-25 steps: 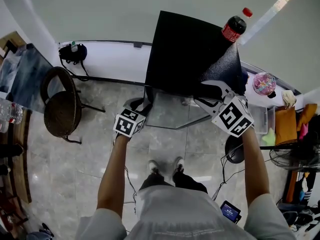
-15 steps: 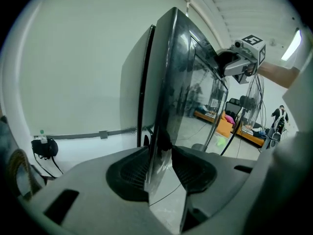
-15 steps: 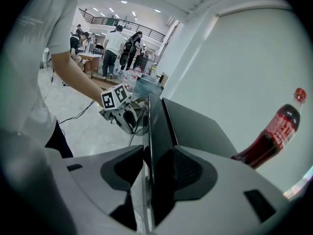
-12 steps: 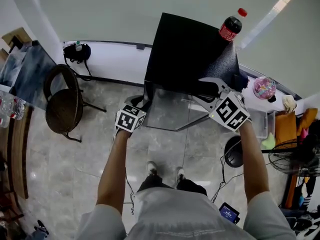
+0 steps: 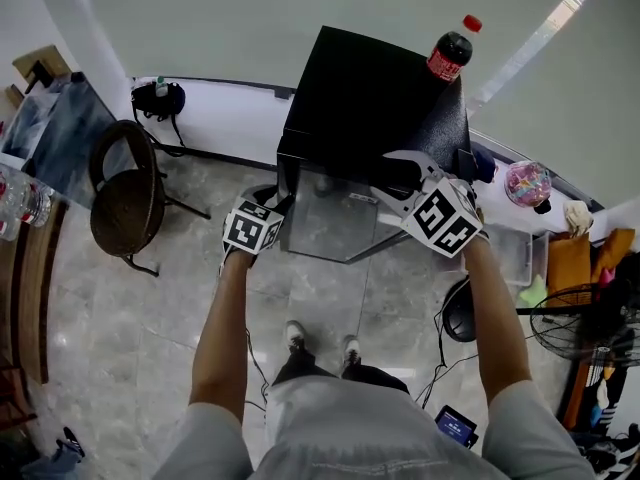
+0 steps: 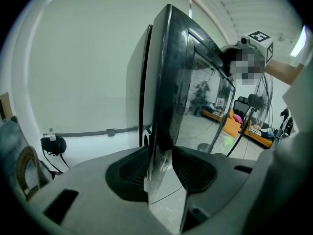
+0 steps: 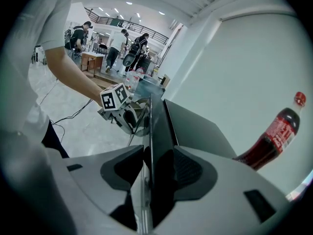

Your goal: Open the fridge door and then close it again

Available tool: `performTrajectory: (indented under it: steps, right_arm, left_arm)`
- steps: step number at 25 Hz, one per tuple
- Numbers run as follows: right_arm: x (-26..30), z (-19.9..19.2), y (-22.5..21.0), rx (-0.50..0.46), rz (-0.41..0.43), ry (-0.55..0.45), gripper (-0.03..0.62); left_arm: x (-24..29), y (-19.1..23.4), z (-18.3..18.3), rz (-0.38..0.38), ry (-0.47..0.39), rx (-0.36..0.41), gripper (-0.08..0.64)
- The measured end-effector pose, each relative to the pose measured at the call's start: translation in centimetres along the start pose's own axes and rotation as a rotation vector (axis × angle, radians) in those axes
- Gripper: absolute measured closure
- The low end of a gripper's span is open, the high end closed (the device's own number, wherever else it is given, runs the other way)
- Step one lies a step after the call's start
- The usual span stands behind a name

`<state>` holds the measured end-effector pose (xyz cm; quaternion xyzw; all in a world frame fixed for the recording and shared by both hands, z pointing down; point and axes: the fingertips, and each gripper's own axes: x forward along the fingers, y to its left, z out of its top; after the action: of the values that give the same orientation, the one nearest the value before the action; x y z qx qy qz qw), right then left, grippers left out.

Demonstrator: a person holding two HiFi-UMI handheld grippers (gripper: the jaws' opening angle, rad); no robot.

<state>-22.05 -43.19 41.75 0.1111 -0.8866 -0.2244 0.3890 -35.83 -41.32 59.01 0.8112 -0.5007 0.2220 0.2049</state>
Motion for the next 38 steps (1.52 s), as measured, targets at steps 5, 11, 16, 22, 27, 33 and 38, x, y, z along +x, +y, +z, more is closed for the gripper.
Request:
performTrajectory:
  steps: [5, 11, 16, 22, 27, 33, 38]
  right_arm:
    - [-0.2, -0.1, 0.1, -0.011, 0.004, -0.016, 0.402]
    - [0.0, -0.2, 0.3, -0.02, 0.005, -0.021, 0.403]
    - [-0.2, -0.1, 0.5, -0.032, 0.006, -0.03, 0.402]
    - [-1.1, 0.2, 2.0, -0.085, 0.064, -0.069, 0.402]
    - [-1.5, 0.3, 2.9, -0.104, 0.101, -0.083, 0.402]
    - [-2.3, 0.7, 4.3, -0.149, 0.151, -0.112, 0.402]
    - [-3.2, 0.6, 5.9, -0.199, 0.204, -0.149, 0.4]
  left_arm:
    - [0.0, -0.1, 0.0, 0.01, 0.005, -0.012, 0.425]
    - [-0.2, 0.0, -0.3, 0.051, 0.024, -0.03, 0.425]
    - [-0.4, -0.2, -0.3, 0.066, 0.03, -0.047, 0.425]
    - [-2.2, -2.0, -2.0, 0.054, 0.039, -0.043, 0.428]
    - [-3.4, -3.1, -3.1, 0.083, 0.039, -0.08, 0.431]
    - [-5.3, -4.8, -4.6, 0.128, 0.029, -0.121, 0.436]
    - [-7.0, -7.1, -6.2, 0.176, 0.026, -0.155, 0.442]
